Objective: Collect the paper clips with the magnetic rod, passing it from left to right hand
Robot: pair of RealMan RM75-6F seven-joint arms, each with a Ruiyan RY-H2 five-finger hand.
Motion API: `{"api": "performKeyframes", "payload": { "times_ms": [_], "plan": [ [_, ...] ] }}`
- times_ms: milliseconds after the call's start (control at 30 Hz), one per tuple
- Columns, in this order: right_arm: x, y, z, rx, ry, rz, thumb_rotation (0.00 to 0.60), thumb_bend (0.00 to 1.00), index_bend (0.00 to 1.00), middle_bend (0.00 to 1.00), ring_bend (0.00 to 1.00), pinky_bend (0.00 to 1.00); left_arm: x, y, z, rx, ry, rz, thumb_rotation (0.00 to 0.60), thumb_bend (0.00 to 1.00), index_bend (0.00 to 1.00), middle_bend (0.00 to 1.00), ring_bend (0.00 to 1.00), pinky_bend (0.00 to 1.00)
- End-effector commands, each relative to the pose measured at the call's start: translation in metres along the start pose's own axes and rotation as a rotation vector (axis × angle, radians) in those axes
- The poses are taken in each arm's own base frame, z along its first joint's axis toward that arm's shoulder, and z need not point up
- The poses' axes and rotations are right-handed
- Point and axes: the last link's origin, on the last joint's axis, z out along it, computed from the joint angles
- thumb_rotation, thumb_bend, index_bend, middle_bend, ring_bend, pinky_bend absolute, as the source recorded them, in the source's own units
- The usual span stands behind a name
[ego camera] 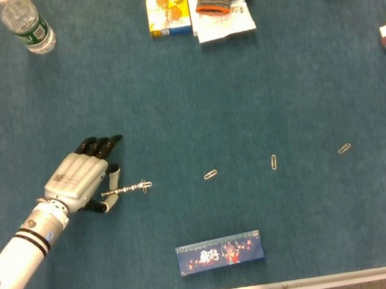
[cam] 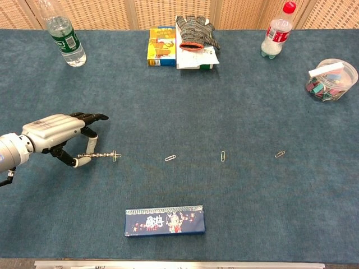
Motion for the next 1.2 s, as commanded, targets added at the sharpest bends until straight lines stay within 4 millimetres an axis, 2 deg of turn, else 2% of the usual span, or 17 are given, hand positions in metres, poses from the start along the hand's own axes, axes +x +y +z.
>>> {"api": "performKeyframes", "payload": {
  "times_ms": [33, 267, 600, 1200],
  "plan": [
    [0.001, 0.0, 0.0, -0.001, 0.002, 0.0, 0.6, 0.02, 0.58, 0.41, 0.32, 0.27, 0.005, 0.0, -0.001, -0.002, 0.009, -0.007, 0.6, 0.36, 0.61, 0.0, 0.0, 0.0],
    [0.004, -0.001, -0.001, 0.001, 0.018, 0.005, 0.6, 0.02, 0.58, 0.41, 0.32, 0.27, 0.021, -0.005, 0.007, 0.013, 0.035, -0.025, 0.6, 0.36, 0.61, 0.0, 0.0, 0.0],
    [0.01, 0.0, -0.002, 0.004, 0.034, 0.012, 0.6, 0.02, 0.58, 0.41, 0.32, 0.27, 0.049, -0.01, 0.036, 0.043, 0.069, -0.075, 0.6, 0.36, 0.61, 0.0, 0.0, 0.0],
    [0.022, -0.001, 0.0, 0.021, 0.068, 0.02, 0.6, 0.02, 0.58, 0.41, 0.32, 0.27, 0.088, 0.022, 0.08, -0.03, 0.115, -0.021, 0.6, 0.36, 0.61, 0.0, 0.0, 0.0]
  ]
}}
